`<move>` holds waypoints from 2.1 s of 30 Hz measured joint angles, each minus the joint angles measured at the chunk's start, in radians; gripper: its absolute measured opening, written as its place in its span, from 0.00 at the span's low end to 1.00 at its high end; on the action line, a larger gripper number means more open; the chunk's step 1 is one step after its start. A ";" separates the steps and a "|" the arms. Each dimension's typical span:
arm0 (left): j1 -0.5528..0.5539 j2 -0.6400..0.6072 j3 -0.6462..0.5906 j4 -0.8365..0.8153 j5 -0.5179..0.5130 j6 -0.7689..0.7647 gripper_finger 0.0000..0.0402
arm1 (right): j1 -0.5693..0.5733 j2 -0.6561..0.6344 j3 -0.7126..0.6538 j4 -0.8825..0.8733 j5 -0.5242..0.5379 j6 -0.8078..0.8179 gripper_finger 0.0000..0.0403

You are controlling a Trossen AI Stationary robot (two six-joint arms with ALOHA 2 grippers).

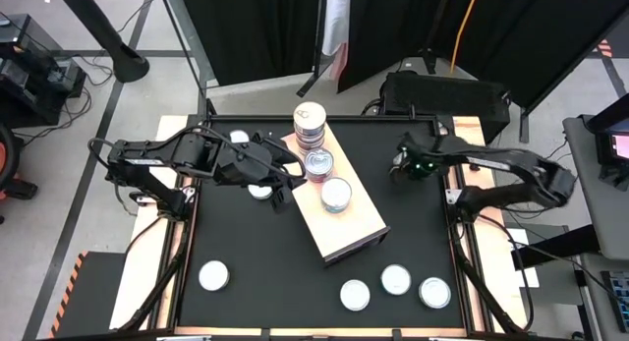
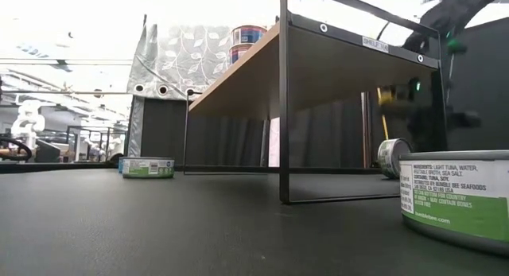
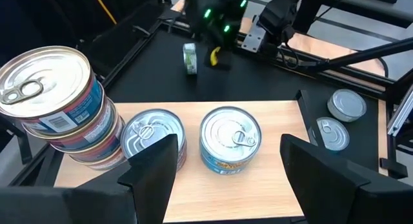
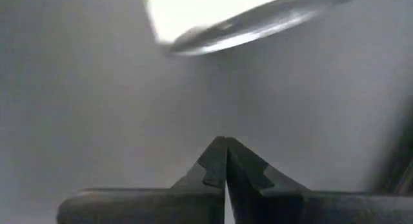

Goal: Stack canned seafood by type on shelf
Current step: Put the green tuna can on the shelf

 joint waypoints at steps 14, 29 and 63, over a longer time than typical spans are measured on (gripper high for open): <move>0.018 0.000 0.000 0.012 -0.001 0.008 0.68 | 0.003 -0.086 0.329 -0.102 -0.045 -1.209 0.38; -0.013 0.000 0.000 0.011 0.000 0.000 0.68 | -0.041 0.259 0.328 -0.101 0.158 -1.675 0.64; 0.004 0.000 0.000 0.008 -0.017 0.029 0.68 | 0.135 0.062 0.764 -0.462 -0.376 -0.767 0.30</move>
